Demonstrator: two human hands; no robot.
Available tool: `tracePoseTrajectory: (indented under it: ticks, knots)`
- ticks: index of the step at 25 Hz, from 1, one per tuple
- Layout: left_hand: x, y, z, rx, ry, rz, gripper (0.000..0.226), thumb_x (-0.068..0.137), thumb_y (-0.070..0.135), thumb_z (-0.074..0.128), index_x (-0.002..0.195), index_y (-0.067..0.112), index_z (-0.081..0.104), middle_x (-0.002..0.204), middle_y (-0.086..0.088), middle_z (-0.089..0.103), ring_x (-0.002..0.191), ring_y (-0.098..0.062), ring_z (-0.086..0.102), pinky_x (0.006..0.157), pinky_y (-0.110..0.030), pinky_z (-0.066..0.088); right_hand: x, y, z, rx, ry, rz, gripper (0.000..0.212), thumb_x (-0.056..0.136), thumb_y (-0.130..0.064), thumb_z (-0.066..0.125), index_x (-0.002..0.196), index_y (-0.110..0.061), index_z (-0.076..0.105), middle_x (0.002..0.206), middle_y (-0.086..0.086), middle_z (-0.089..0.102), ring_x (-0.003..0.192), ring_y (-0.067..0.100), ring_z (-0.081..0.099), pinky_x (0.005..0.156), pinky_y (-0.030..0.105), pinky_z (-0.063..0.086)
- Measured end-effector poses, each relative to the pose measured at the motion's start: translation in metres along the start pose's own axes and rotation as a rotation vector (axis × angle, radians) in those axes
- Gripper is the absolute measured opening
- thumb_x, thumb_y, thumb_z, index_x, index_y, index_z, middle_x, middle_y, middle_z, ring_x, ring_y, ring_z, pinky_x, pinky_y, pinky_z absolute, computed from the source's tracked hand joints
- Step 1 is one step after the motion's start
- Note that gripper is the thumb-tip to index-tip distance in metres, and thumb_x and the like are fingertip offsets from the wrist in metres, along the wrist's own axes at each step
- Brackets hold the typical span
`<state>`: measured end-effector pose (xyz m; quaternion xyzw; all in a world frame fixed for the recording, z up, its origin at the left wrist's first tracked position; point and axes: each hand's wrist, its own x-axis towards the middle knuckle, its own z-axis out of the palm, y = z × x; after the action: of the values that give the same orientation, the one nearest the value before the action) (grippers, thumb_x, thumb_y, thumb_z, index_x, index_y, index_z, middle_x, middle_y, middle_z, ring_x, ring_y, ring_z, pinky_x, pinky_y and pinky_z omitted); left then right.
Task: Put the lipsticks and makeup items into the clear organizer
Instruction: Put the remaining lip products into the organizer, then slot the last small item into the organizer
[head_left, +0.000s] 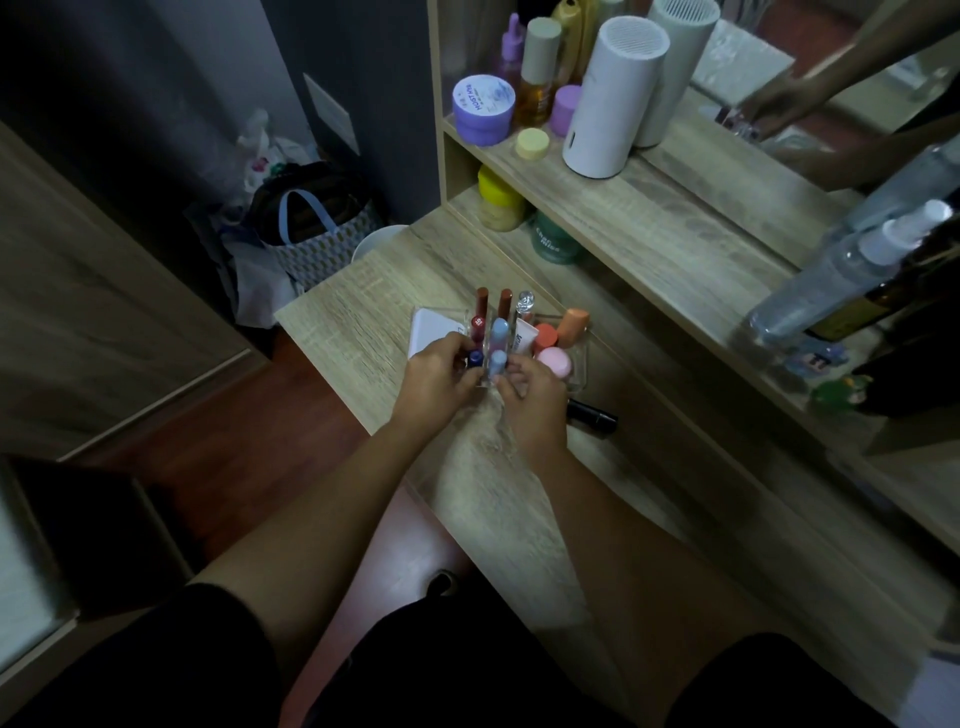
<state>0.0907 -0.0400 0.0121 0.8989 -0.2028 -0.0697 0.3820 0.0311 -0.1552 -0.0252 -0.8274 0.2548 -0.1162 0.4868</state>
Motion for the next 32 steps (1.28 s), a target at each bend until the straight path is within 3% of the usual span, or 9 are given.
tracePoseTrajectory:
  ticks: [6,10,13,16,19,23,27,32]
  knots:
    - [0.001,0.000,0.000,-0.023,-0.010,-0.033,0.027,0.081,0.010,0.067,0.105,0.003,0.058,0.097,-0.016,0.071,0.086,-0.026,0.066,0.080,-0.034,0.052,-0.001,0.000,-0.004,0.006,-0.002,0.020,0.027,0.084,-0.008,0.067,0.111,-0.009,0.065,0.106,0.009,0.070,0.098,0.021,0.064,0.088,0.041,0.056]
    - [-0.011,0.000,0.004,-0.113,0.037,-0.082,0.038,0.079,0.013,0.069,0.113,0.007,0.053,0.093,-0.005,0.063,0.082,-0.018,0.061,0.075,-0.030,0.051,-0.011,0.005,-0.013,-0.011,-0.013,0.045,0.031,0.083,-0.004,0.067,0.114,-0.007,0.063,0.113,0.011,0.068,0.103,0.021,0.063,0.089,0.030,0.053]
    - [-0.032,0.000,0.018,-0.133,0.110,-0.085,0.024,0.081,0.010,0.065,0.101,0.006,0.051,0.092,-0.010,0.059,0.081,-0.023,0.057,0.071,-0.037,0.050,-0.020,0.014,-0.026,-0.116,0.002,0.018,0.028,0.082,-0.005,0.066,0.110,-0.007,0.062,0.112,0.012,0.065,0.102,0.022,0.060,0.085,0.026,0.048]
    - [-0.053,-0.007,0.037,-0.044,0.019,0.036,0.010,0.086,0.012,0.059,0.093,0.006,0.054,0.091,-0.015,0.061,0.084,-0.027,0.055,0.072,-0.028,0.040,-0.028,0.027,-0.041,-0.333,0.112,0.021,0.025,0.079,-0.008,0.062,0.104,-0.009,0.057,0.107,0.011,0.059,0.102,0.023,0.054,0.084,0.028,0.044]
    - [-0.067,-0.023,0.048,0.122,-0.168,0.228,0.026,0.088,0.015,0.060,0.112,0.005,0.060,0.112,-0.018,0.066,0.106,-0.032,0.058,0.093,-0.032,0.043,-0.034,0.043,-0.055,-0.444,0.183,0.119,0.030,0.078,-0.011,0.062,0.106,-0.006,0.052,0.111,0.014,0.054,0.106,0.028,0.051,0.088,0.040,0.048]
    - [-0.076,-0.042,0.054,0.294,-0.236,0.331,0.047,0.088,0.016,0.062,0.129,-0.001,0.050,0.136,-0.022,0.053,0.129,-0.038,0.046,0.109,-0.049,0.037,-0.036,0.058,-0.064,-0.482,0.130,0.156,0.028,0.086,-0.012,0.062,0.111,-0.002,0.055,0.115,0.019,0.056,0.110,0.033,0.051,0.091,0.041,0.044]
    - [-0.077,-0.044,0.056,0.332,-0.225,0.356,0.049,0.086,0.016,0.065,0.129,-0.002,0.050,0.135,-0.022,0.053,0.128,-0.039,0.046,0.107,-0.052,0.038,-0.037,0.058,-0.067,-0.258,0.095,0.077,0.027,0.087,-0.008,0.061,0.112,-0.002,0.060,0.108,0.017,0.060,0.102,0.032,0.057,0.085,0.036,0.046]
    - [-0.077,-0.044,0.055,0.353,-0.214,0.367,0.047,0.089,0.024,0.056,0.128,-0.002,0.050,0.133,-0.022,0.055,0.126,-0.038,0.048,0.105,-0.053,0.038,-0.029,0.038,-0.061,0.005,0.006,-0.025,0.040,0.092,-0.010,0.056,0.132,-0.011,0.051,0.123,0.015,0.060,0.111,0.026,0.059,0.094,0.046,0.052]
